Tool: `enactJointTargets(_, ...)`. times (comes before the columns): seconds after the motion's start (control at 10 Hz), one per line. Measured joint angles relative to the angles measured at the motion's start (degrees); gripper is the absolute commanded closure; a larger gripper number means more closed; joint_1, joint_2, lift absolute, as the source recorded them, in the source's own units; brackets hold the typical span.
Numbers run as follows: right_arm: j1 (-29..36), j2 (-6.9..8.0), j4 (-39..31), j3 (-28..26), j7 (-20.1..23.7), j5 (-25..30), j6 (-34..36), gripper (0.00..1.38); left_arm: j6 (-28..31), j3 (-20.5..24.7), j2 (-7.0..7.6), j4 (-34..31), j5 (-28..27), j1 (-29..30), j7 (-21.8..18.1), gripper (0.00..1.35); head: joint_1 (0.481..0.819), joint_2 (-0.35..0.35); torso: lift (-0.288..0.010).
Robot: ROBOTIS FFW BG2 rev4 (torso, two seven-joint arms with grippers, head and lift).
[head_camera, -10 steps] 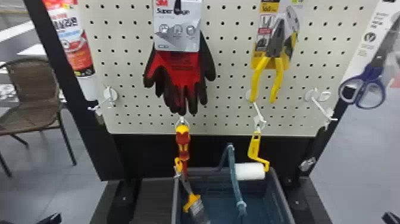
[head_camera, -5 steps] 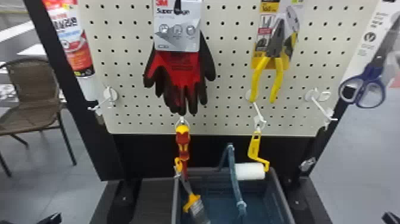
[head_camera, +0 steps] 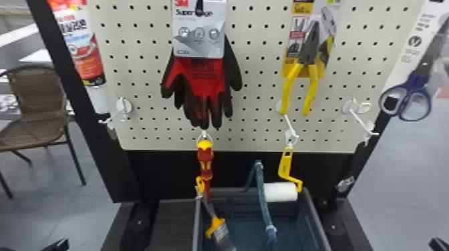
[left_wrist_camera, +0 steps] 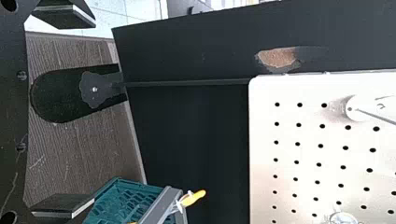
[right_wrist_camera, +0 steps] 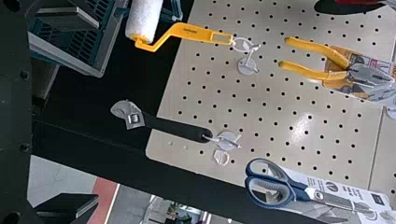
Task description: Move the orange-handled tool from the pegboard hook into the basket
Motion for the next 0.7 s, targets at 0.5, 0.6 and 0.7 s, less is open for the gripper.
enactJointTargets(0.5, 0.0, 0.0, 0.0, 0.0, 0.0, 0.0, 0.0, 0.0, 0.0, 0.0, 0.0, 0.0, 0.0, 0.0, 0.0, 0.0, 0.549, 0.0, -0.1)
enactJointTargets(0.6, 0.0, 0.0, 0.0, 0.0, 0.0, 0.0, 0.0, 0.0, 0.0, 0.0, 0.0, 0.0, 0.0, 0.0, 0.0, 0.0, 0.549, 0.0, -0.1)
enactJointTargets(0.7, 0.0, 0.0, 0.0, 0.0, 0.0, 0.0, 0.0, 0.0, 0.0, 0.0, 0.0, 0.0, 0.0, 0.0, 0.0, 0.0, 0.549, 0.0, -0.1)
